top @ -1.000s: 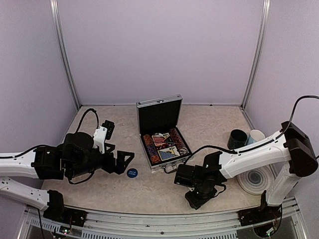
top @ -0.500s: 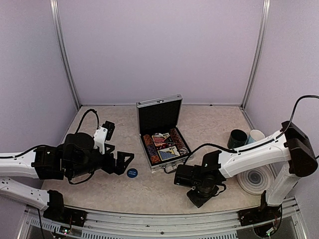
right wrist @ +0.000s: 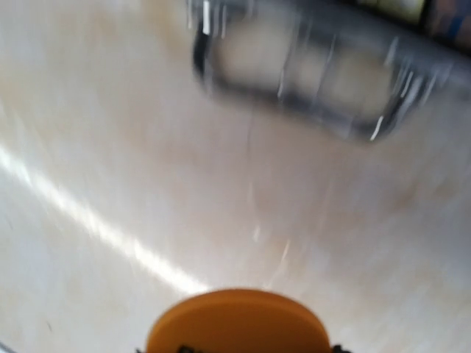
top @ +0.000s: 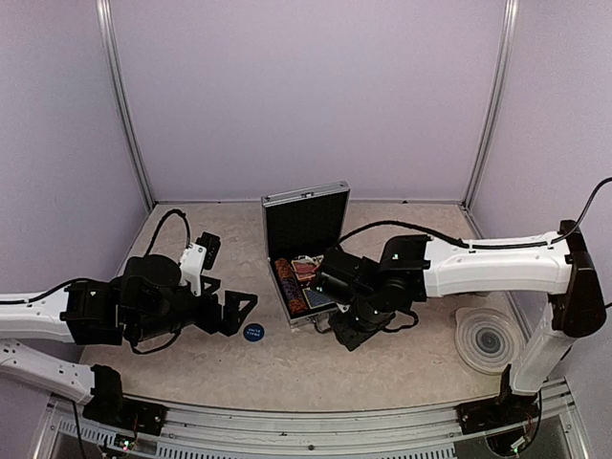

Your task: Pack up texas hold em set

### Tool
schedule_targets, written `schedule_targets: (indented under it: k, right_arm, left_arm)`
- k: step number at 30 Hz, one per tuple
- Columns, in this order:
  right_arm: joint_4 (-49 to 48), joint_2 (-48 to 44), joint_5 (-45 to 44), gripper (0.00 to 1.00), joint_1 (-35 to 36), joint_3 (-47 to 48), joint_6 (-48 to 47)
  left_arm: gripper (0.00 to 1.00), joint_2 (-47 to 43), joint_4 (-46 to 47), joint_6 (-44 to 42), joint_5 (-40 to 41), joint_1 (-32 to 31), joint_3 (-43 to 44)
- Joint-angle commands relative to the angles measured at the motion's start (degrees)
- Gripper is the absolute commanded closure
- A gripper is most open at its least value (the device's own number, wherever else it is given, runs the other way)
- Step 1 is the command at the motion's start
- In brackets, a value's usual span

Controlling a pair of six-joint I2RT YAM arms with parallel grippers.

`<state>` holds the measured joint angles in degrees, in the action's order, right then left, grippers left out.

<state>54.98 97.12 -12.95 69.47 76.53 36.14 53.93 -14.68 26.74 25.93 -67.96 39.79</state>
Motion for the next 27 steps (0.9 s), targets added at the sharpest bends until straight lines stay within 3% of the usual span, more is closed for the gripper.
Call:
schedule_targets:
  k: [1,14,27]
  right_arm:
    - [-0.10,3.88,-3.13,0.63,-3.13,7.35,-7.04]
    - [-7.89,20.46,1.40,0.62,-11.67,23.24,-18.63]
    - [-12.12,27.35,3.91,0.58,-15.60,25.49,-21.30]
  left_arm:
    - [0.01,0.63,0.85,0.82,0.50,-0.44,-0.88]
    - [0.01,-0.26,3.25,7.10,2.06,0.00,-7.34]
    - [0.01,4.67,5.54,7.53,-0.18,0.58,-7.55]
